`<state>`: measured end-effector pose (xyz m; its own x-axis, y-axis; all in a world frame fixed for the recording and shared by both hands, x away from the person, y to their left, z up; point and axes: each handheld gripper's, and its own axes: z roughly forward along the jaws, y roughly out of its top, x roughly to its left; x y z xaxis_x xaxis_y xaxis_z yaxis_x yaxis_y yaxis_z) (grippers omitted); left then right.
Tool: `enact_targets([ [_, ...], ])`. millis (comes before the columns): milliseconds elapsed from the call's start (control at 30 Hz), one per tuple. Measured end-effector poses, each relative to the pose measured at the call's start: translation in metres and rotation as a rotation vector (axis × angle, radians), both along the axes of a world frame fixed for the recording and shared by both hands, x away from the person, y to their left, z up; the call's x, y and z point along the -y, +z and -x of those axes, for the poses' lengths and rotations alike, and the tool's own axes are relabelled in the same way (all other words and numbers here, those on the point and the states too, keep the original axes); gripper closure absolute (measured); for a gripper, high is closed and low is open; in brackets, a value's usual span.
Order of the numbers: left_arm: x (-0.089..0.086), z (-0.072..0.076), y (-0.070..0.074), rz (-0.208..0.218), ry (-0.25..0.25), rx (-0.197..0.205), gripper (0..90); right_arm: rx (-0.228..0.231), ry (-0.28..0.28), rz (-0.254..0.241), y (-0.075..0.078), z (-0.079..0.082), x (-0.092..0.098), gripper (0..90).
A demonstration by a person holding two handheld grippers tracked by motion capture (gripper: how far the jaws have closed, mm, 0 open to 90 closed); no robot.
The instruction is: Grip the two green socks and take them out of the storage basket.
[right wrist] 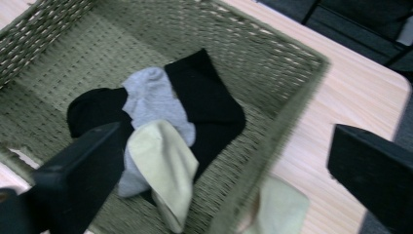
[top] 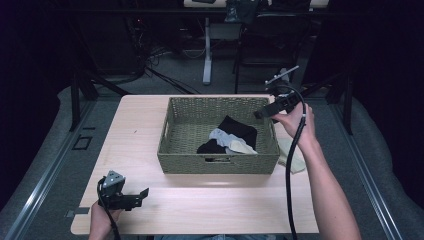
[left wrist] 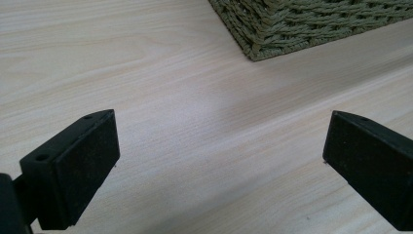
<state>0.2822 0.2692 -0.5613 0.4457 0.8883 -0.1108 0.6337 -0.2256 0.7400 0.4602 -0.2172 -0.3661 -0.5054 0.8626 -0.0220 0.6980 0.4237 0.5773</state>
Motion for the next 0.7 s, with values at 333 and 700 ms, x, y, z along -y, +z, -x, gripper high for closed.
enact_targets([
  [333, 0.000, 0.000, 0.000, 0.000, -0.007, -0.001, 0.1, -0.074, 0.070, 0.015, -0.029, -0.013, -0.039, 0.0],
  [700, -0.001, 0.002, 0.001, -0.003, 0.010, 0.002, 0.1, -0.178, 0.101, 0.003, -0.074, -0.022, -0.051, 0.0],
])
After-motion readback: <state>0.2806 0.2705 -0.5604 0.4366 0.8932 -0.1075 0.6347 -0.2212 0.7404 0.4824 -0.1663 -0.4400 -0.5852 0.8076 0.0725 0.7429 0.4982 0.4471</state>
